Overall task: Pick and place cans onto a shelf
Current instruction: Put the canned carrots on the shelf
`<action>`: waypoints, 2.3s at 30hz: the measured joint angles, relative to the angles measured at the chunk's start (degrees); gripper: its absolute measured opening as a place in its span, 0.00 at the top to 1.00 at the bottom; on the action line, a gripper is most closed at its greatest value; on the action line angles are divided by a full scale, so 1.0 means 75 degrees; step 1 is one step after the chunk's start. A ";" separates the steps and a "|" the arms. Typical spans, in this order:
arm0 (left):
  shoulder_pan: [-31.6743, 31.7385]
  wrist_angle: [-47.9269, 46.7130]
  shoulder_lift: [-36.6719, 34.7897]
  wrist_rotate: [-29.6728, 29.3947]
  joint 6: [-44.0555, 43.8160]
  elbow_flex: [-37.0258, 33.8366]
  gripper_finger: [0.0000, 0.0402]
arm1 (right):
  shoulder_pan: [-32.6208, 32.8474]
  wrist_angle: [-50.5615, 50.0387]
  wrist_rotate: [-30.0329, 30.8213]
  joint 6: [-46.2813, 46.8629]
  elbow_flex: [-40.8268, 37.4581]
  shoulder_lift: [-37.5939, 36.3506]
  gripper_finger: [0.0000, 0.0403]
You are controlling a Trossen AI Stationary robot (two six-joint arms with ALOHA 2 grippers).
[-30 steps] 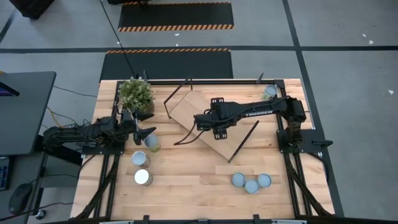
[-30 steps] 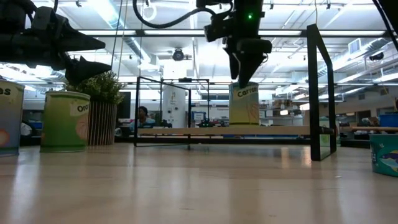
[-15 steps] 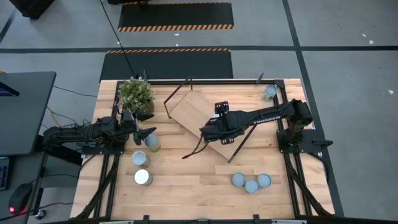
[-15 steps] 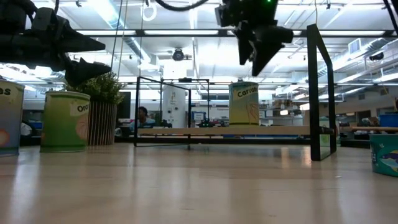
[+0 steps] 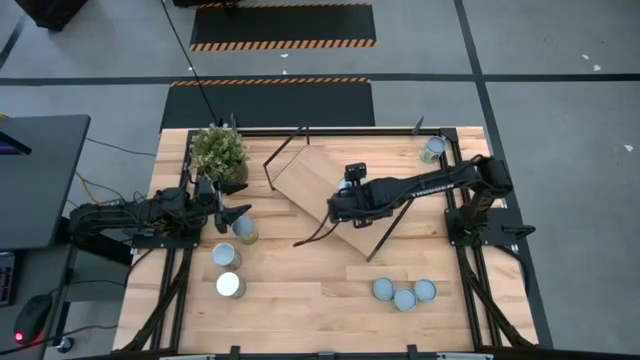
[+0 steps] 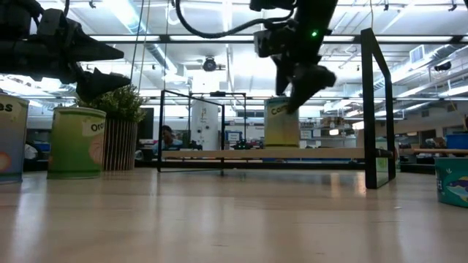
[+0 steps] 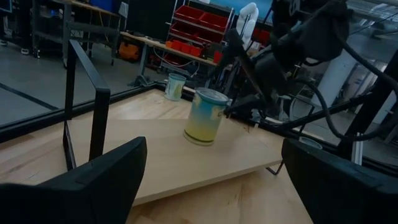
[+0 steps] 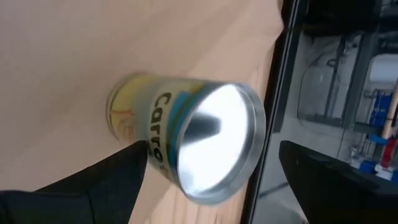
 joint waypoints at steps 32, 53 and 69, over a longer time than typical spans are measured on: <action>0.0000 -0.0020 0.0000 0.0000 -0.0003 0.0003 0.06 | -0.1034 0.0911 -0.0106 -0.1880 -0.0085 -0.0006 0.07; 0.0000 -0.0067 0.0003 0.0003 -0.0003 0.0012 0.06 | -0.1596 0.2555 -0.0639 -0.2794 -0.0164 -0.0006 0.07; 0.0000 -0.0061 0.0003 0.0000 -0.0035 0.0012 0.06 | -0.2156 0.4740 -0.0979 -0.4366 -0.0735 0.0003 0.07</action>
